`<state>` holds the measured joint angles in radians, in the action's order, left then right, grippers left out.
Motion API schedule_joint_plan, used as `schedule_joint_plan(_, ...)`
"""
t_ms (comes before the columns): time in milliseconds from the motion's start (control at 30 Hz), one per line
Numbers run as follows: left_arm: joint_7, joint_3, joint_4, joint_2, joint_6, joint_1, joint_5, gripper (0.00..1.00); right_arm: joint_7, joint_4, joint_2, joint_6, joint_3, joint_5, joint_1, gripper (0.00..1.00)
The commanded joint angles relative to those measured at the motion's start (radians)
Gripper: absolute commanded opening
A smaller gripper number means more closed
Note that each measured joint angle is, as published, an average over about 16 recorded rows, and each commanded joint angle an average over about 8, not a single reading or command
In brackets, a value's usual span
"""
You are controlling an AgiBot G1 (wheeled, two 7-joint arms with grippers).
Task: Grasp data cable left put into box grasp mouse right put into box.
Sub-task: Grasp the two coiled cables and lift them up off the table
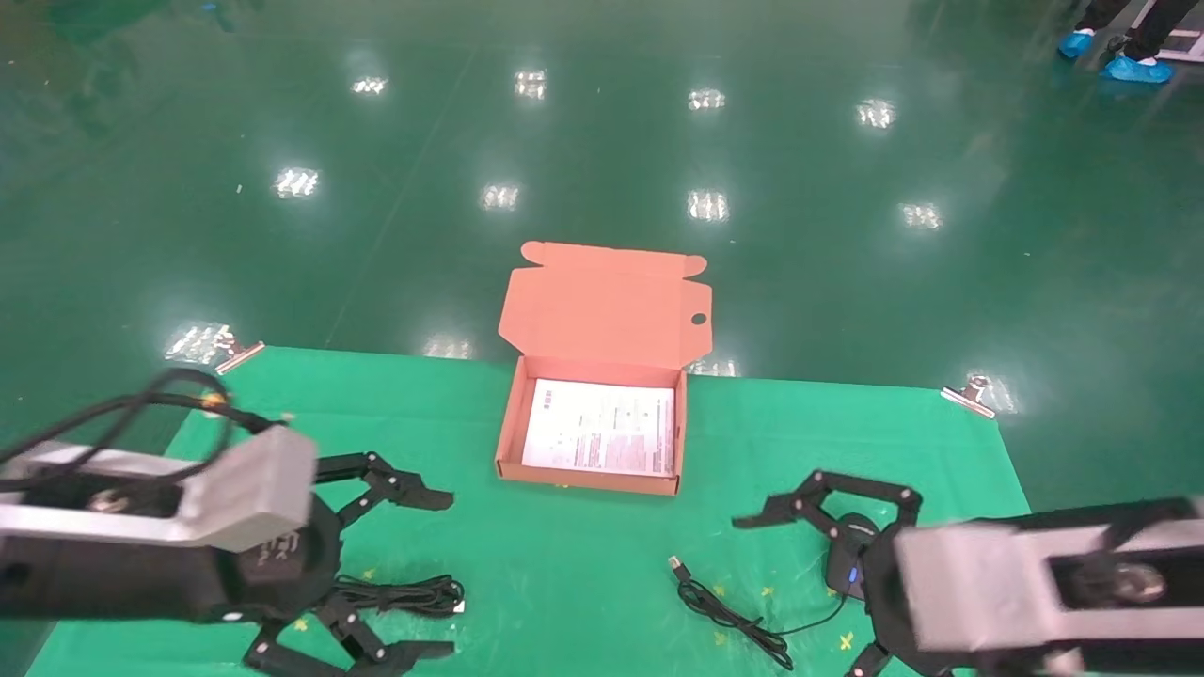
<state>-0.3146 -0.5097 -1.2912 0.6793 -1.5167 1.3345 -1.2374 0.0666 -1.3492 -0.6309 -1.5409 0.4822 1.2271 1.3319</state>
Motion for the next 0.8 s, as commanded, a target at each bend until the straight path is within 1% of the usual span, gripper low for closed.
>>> schedule_joint_plan(33, -0.002, -0.029, -0.008, 0.014, -0.005, 0.032, -0.072, 1.0, -0.038, -0.005, -0.011, -0.014, 0.04, 0.08, 0.043, 1.0)
schedule_joint_plan(233, -0.008, -0.122, 0.012, 0.077, 0.004, 0.081, -0.281, 1.0, -0.072, -0.005, -0.07, 0.006, 0.16, 0.279, 0.109, 1.0)
schedule_joint_plan(400, 0.0, -0.191, 0.052, 0.128, 0.054, 0.088, -0.46, 1.0, -0.078, -0.003, -0.128, 0.033, 0.243, 0.446, 0.131, 1.0)
schedule_joint_plan(533, 0.017, -0.233, 0.091, 0.167, 0.106, 0.081, -0.574, 1.0, -0.073, 0.0, -0.172, 0.07, 0.296, 0.573, 0.125, 1.0)
schedule_joint_plan(633, 0.021, -0.257, 0.126, 0.194, 0.145, 0.073, -0.644, 1.0, -0.048, 0.004, -0.201, 0.107, 0.323, 0.651, 0.108, 1.0)
schedule_joint_plan(800, 0.017, -0.284, 0.2, 0.234, 0.212, 0.06, -0.731, 1.0, 0.013, 0.019, -0.242, 0.167, 0.347, 0.741, 0.075, 1.0)
